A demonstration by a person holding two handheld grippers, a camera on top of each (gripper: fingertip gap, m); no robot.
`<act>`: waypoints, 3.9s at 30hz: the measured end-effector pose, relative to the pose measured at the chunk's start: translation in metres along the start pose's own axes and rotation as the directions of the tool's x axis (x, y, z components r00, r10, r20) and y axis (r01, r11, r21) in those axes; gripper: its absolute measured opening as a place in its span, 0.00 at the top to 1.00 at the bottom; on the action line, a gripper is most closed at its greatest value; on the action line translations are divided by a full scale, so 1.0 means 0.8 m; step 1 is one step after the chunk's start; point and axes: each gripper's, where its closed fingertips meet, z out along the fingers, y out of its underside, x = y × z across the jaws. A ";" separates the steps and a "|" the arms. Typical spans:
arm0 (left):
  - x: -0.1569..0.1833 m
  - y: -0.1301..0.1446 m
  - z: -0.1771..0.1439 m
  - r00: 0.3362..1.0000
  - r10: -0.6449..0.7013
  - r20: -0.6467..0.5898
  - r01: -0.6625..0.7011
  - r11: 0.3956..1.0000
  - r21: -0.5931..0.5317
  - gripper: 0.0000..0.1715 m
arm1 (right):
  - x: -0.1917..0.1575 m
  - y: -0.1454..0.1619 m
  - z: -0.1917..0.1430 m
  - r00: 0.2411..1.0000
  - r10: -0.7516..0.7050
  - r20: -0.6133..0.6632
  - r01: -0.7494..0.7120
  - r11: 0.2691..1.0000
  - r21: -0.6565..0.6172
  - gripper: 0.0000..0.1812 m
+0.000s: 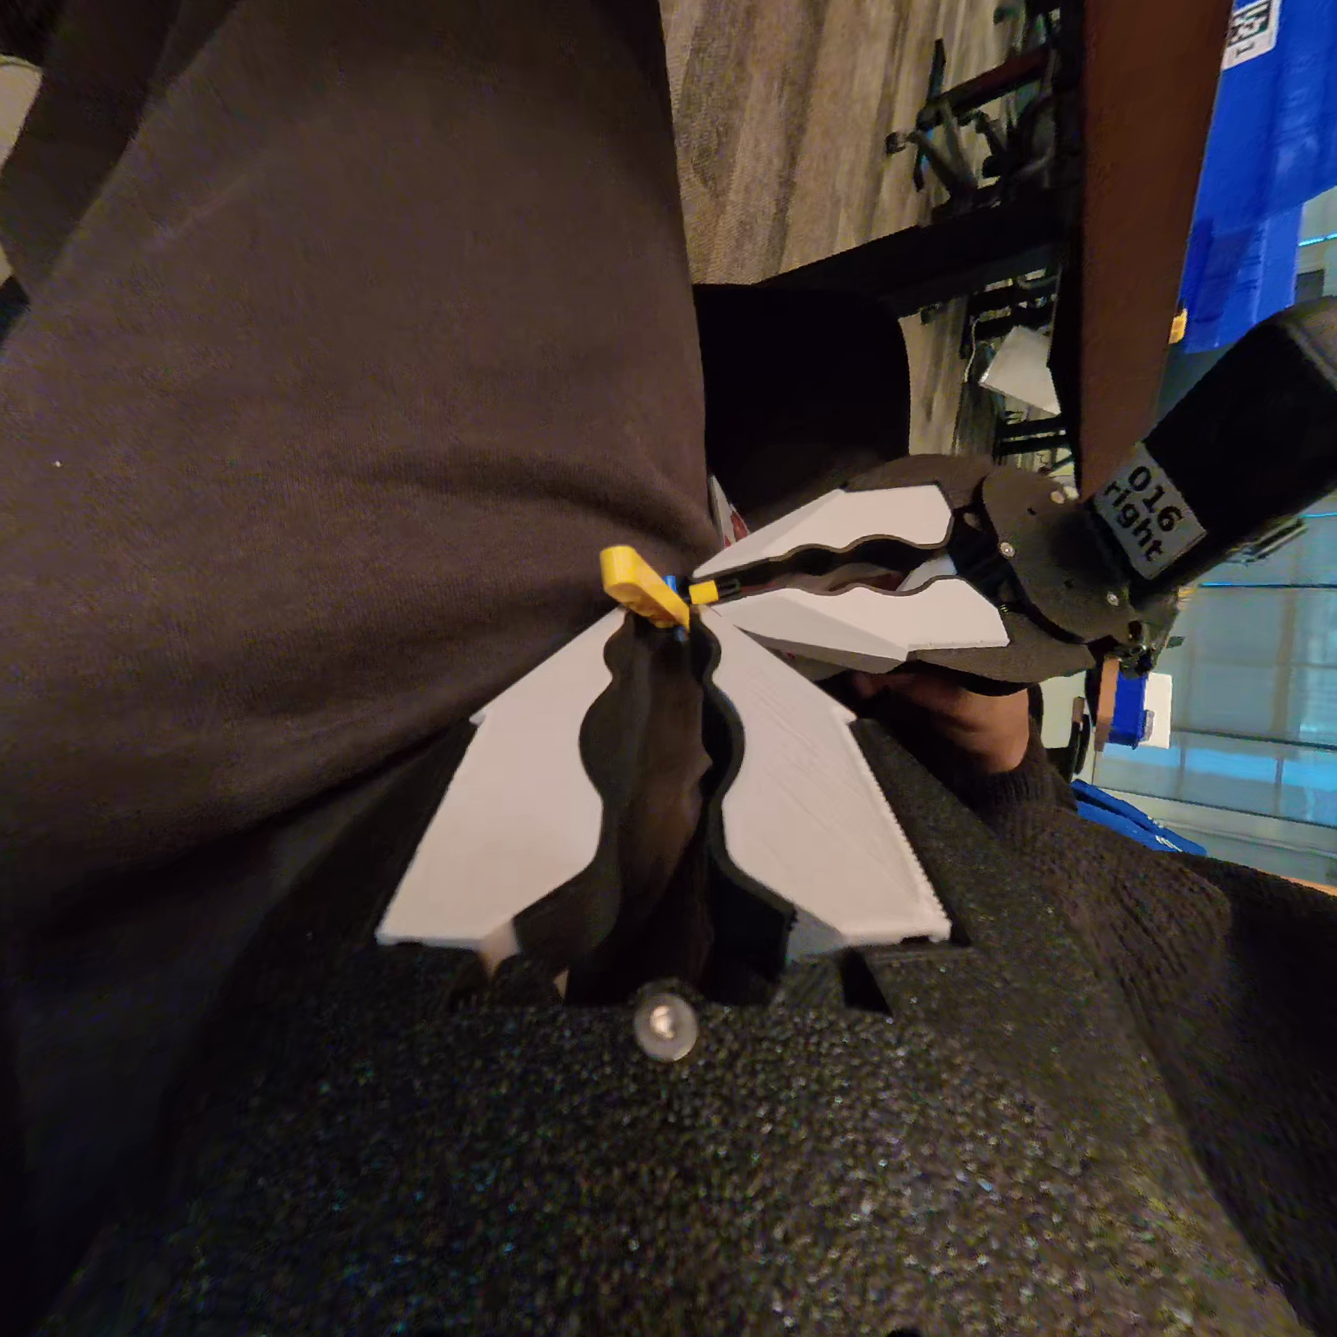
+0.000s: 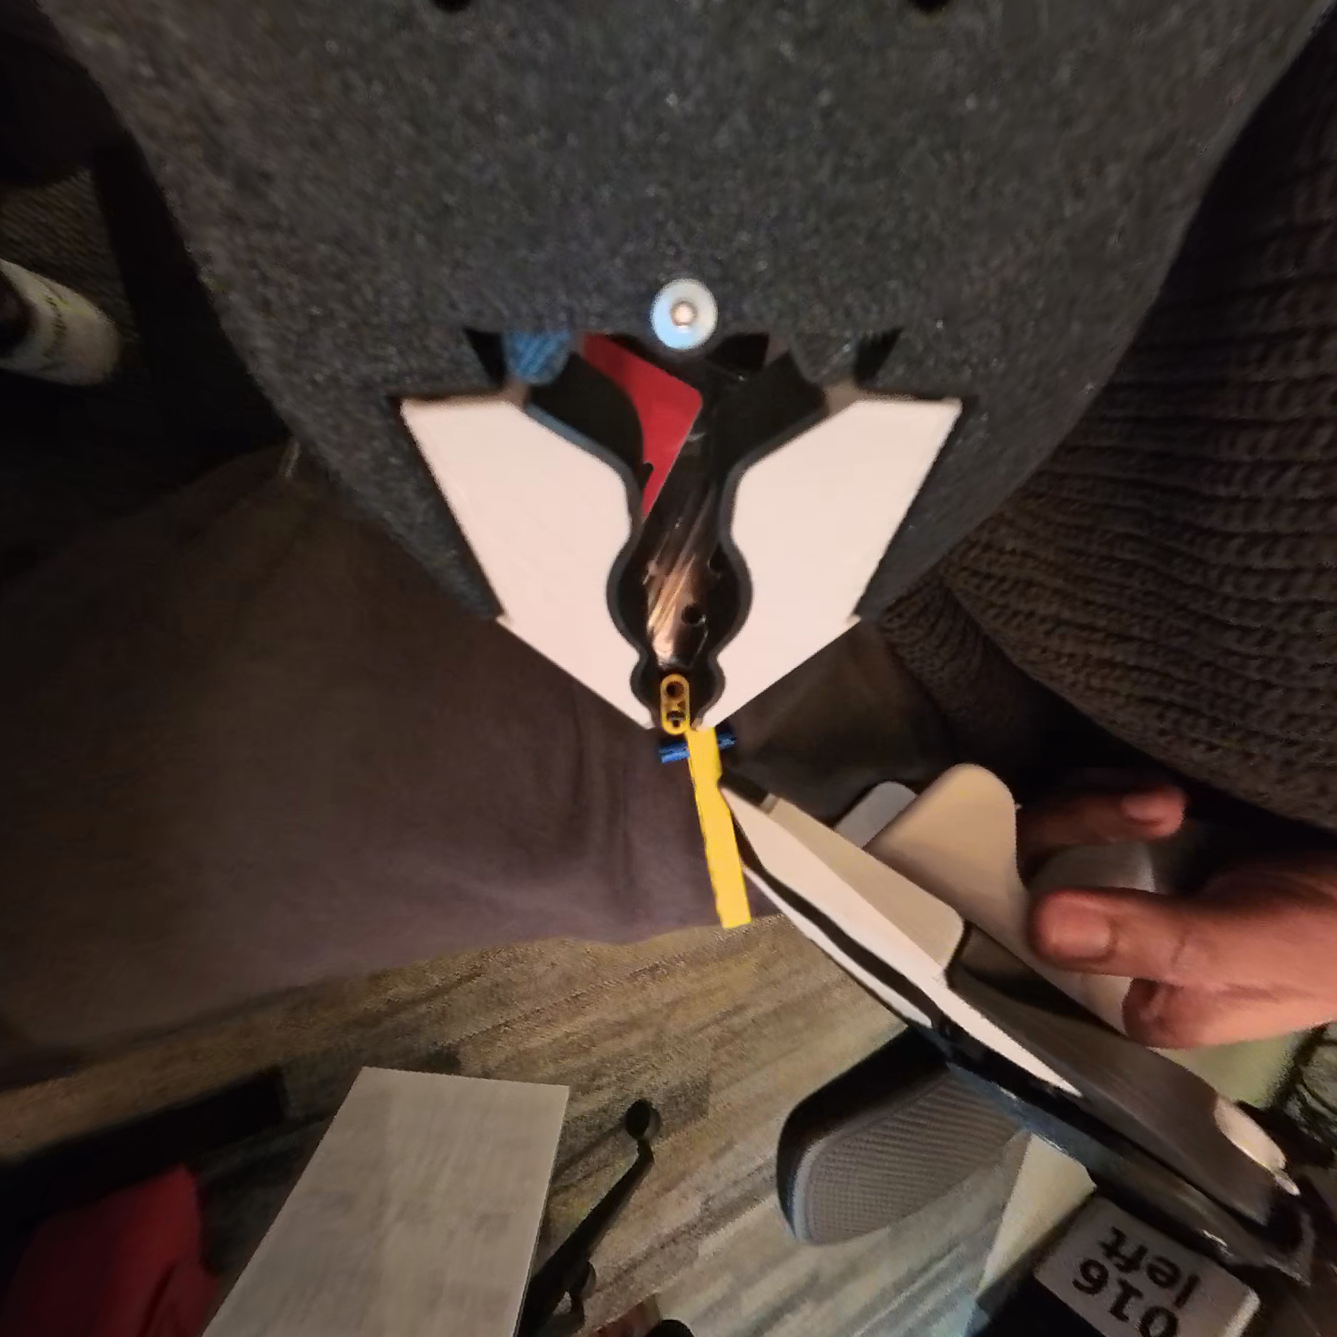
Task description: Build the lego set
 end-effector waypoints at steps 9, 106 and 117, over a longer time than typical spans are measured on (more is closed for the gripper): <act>0.014 -0.008 0.002 0.996 0.032 -0.077 -0.030 0.999 0.023 0.95 | -0.010 -0.003 0.000 0.999 0.015 0.044 -0.017 0.999 0.037 0.96; 0.155 0.087 -0.041 0.637 0.164 -0.754 -0.367 0.924 -0.108 0.97 | -0.125 -0.002 -0.127 0.797 0.426 0.429 -0.564 0.779 0.275 0.96; 0.155 0.095 -0.042 0.634 0.138 -0.761 -0.358 0.925 -0.130 0.96 | -0.133 0.004 -0.127 0.878 0.351 0.325 -0.444 0.849 0.284 0.96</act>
